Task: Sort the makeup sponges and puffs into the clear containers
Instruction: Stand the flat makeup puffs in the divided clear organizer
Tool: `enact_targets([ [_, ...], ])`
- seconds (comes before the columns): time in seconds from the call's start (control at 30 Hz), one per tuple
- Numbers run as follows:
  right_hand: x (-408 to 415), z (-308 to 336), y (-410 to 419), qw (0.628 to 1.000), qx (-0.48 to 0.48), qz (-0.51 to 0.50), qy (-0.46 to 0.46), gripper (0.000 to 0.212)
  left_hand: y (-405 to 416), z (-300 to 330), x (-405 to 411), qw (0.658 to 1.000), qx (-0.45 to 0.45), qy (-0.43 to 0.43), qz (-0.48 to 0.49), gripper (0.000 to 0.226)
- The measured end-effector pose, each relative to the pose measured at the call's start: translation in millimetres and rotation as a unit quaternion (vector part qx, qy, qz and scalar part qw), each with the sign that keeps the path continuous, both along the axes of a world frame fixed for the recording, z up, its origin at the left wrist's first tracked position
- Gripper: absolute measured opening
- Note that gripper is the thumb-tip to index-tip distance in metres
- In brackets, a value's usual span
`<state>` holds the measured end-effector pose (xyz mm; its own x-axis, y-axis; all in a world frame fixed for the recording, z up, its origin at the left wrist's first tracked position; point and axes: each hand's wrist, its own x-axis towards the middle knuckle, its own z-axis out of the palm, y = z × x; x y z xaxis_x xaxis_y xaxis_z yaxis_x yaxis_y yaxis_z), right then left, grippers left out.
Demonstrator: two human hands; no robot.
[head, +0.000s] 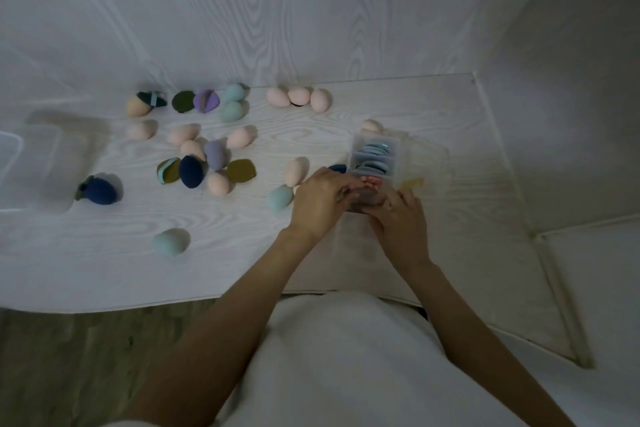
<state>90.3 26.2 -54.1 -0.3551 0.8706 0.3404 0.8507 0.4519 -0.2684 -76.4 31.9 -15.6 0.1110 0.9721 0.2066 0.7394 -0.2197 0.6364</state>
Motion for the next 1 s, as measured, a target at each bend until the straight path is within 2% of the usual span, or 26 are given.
enact_targets([
  [0.07, -0.6, 0.3, 0.2, 1.000, -0.021, -0.010, -0.001, 0.020, 5.7, -3.1, 6.2, 0.998, 0.009, 0.045, -0.031, 0.021],
  [0.17, 1.1, 0.4, 1.2, 0.999, -0.034, -0.005, -0.008, 0.012, 9.0, -16.1, 10.7, 0.993, 0.004, 0.096, -0.069, 0.016],
  [0.33, 4.6, 1.8, 1.6, 0.999, -0.037, -0.005, -0.001, 0.024, 8.7, -26.7, 11.3, 0.989, -0.015, 0.076, -0.122, 0.025],
  [0.43, 4.7, 4.2, 1.6, 1.000, -0.024, -0.004, 0.010, 0.025, 8.1, -25.9, 5.9, 0.992, 0.002, 0.051, -0.111, 0.023],
  [0.5, 3.3, 4.7, 2.0, 1.000, -0.022, -0.003, 0.015, 0.027, 8.2, -28.7, 1.9, 0.990, 0.014, 0.086, -0.107, 0.015],
  [0.63, 2.4, 5.1, 1.7, 0.999, -0.034, -0.009, 0.016, 0.021, 11.6, -29.2, 4.8, 0.985, 0.011, 0.148, -0.093, 0.018],
  [0.7, 2.8, 2.7, 0.2, 0.999, -0.047, -0.014, 0.010, 0.017, 13.4, -26.7, 7.0, 0.986, 0.004, 0.145, -0.087, 0.015],
  [0.83, 3.5, 3.4, -2.9, 0.996, -0.066, -0.048, -0.039, 0.036, 7.3, -27.5, -3.2, 0.990, 0.013, 0.126, -0.061, 0.019],
  [1.0, -2.3, 2.7, -2.9, 0.997, -0.057, -0.042, -0.023, 0.028, -2.2, -30.5, -20.3, 0.992, -0.023, 0.120, -0.007, 0.017],
])
